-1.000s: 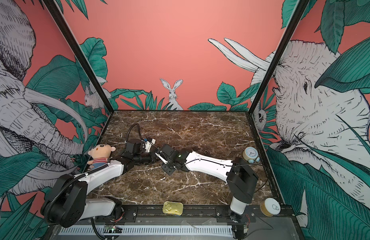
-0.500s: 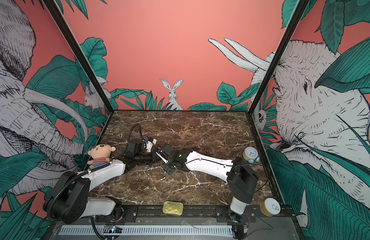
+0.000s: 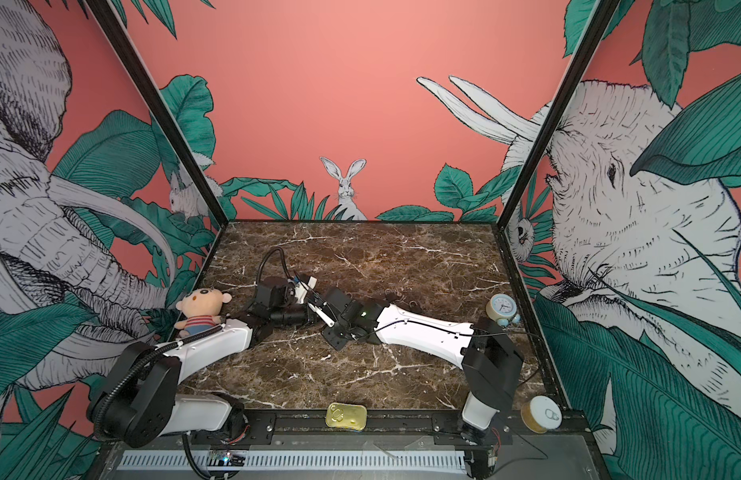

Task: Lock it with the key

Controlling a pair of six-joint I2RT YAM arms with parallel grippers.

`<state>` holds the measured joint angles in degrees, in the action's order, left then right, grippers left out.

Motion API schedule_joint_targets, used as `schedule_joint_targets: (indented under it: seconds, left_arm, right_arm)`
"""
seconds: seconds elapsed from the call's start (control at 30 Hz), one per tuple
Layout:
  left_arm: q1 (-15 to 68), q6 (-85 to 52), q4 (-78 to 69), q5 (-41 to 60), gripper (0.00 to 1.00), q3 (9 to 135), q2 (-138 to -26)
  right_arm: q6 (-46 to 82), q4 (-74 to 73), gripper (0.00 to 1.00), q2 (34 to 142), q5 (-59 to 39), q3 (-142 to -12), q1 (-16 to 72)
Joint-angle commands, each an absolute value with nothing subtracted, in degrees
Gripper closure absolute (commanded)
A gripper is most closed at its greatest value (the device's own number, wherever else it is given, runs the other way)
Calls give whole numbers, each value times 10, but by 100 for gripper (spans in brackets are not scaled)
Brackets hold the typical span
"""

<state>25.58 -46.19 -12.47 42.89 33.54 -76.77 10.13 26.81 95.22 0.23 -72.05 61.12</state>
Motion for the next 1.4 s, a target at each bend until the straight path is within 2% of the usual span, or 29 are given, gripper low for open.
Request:
schedule_joint_targets:
  seconds: [0.0,0.1,0.27,0.3,0.37,0.4,0.53,0.73,0.93,1.07,1.37]
  left_arm:
    - [258,-456,-125,432,91,339,-752]
    - [258,-456,-125,433,99,339,-751]
    - [258,-461,-127,434,100,339,-752]
    - [258,-464,-131,433,100,338,-752]
    - [258,-476,-139,423,100,335,-751]
    - [257,-483,-145,418,100,334,-749]
    - [257,-526,-175,392,100,328,-744]
    - [259,-553,-176,366,100,347,-730]
    - [265,-576,-160,361,100,380,-726]
    - [279,-588,-152,365,100,412,-738]
    - [308,-587,-136,373,100,467,-770]
  right_arm:
    - [102,247,79,930,12,-717,609]
    - [102,246,79,926,16,-715,609]
    - [101,243,78,923,20,-714,609]
    - [103,241,74,922,21,-713,609]
    - [114,237,56,922,27,-709,607]
    - [120,231,50,922,24,-702,604]
    - [156,186,41,870,-1,-651,579]
    - [193,107,41,790,-8,-541,525]
    - [199,25,49,739,3,-456,506]
    - [195,-15,52,732,-6,-438,506]
    - [158,-61,51,731,-25,-453,506]
